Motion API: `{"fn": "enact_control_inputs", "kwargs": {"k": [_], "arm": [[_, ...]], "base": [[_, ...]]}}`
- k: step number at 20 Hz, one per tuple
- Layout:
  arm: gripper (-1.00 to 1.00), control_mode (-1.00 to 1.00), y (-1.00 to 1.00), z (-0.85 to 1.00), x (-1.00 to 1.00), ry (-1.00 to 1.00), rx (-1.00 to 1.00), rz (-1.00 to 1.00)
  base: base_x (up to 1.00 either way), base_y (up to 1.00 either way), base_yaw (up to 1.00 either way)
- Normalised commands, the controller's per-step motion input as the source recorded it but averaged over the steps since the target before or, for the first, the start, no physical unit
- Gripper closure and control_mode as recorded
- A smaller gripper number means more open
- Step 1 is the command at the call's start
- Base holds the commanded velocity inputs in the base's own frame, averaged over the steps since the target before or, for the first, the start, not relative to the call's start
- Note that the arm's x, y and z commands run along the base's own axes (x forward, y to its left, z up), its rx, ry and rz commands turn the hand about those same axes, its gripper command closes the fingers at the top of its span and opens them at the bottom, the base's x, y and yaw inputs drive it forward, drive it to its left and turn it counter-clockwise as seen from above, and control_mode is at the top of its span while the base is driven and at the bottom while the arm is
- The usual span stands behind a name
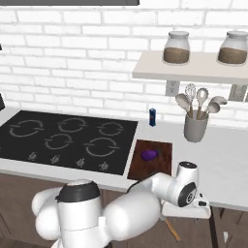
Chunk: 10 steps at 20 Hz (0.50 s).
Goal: Place the appropriate cutting tool for cutting the eggplant skin on the cutting board.
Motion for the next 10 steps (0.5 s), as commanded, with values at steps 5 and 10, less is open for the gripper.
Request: {"fn": "enact_control_inputs", "kwargs": {"k": [5, 10], "arm": [[-1.0, -1.0, 0.0, -0.06, -0.36, 0.0, 0.0, 0.0], [-1.0, -1.0, -0.01, -0.03, -0.28, 0.0, 0.0, 0.0]], "base": [[0.0, 0.0, 0.0], [0.0, 0.0, 0.0]]}}
